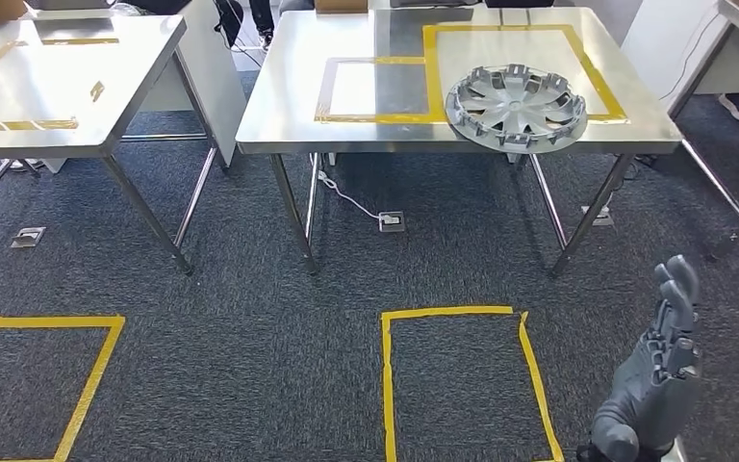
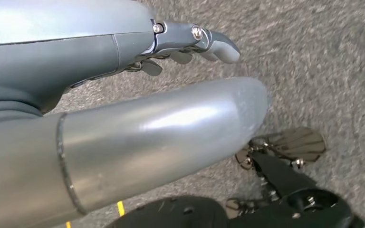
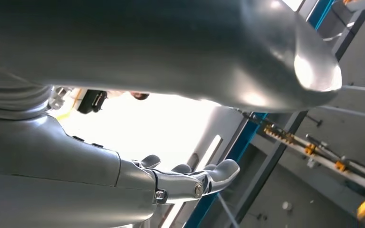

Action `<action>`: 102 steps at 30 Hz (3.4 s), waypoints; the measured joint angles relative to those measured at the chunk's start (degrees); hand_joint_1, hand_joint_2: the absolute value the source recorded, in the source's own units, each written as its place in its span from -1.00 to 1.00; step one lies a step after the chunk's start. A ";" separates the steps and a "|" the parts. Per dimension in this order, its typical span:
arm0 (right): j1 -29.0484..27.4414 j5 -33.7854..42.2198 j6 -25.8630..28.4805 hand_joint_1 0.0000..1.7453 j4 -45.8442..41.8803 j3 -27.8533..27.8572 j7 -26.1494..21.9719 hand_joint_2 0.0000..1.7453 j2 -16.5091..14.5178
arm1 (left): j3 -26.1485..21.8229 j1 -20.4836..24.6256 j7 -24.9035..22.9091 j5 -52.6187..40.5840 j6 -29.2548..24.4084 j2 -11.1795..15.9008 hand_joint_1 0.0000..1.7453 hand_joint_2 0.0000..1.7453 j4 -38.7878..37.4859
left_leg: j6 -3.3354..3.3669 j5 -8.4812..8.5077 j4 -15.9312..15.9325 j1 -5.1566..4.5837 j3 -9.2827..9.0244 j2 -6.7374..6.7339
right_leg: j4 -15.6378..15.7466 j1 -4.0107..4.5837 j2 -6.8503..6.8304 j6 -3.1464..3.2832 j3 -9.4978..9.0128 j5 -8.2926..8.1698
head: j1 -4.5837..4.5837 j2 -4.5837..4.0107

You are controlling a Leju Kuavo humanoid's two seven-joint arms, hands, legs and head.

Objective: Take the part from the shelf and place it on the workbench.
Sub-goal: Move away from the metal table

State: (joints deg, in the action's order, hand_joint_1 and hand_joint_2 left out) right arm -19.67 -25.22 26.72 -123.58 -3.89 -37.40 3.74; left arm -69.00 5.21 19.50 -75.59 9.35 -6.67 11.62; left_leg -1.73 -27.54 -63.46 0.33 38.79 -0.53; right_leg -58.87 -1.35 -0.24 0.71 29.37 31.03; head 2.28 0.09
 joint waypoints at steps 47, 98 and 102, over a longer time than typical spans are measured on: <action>1.72 -5.48 5.68 -1.00 2.08 -0.58 0.00 -1.00 -3.34 | -0.01 -0.53 -0.04 0.38 -0.74 -0.39 -1.00 -1.00 0.01 | 0.69 -5.50 -8.34 -0.47 1.45 1.44 | 1.03 0.54 -1.22 -0.13 1.33 -2.56 | -0.12 0.00; 1.67 -2.73 10.52 -1.00 2.39 -3.10 0.00 -1.00 2.99 | 0.74 -0.17 -1.32 -0.89 -0.59 0.03 -1.00 -1.00 -0.11 | 3.26 1.06 3.84 -0.02 -4.56 5.91 | -4.99 0.32 2.88 -2.73 3.19 0.03 | -2.46 0.00; 1.39 -3.70 10.14 -1.00 2.38 -3.10 0.00 -1.00 3.02 | 0.90 -0.16 -1.40 -1.02 -0.45 -0.04 -1.00 -1.00 -0.11 | 1.75 1.69 3.93 0.19 -3.72 8.71 | 0.65 0.61 4.55 -2.05 0.96 -1.33 | -2.54 0.00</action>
State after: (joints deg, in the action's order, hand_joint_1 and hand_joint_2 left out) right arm -18.28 -28.92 36.86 -121.20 -6.99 -37.40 6.76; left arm -68.10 5.05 18.10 -76.61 8.91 -6.71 11.51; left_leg 0.01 -25.85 -59.52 0.52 35.07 8.18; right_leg -58.22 -0.74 4.31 -1.34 30.33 29.70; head -0.26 0.09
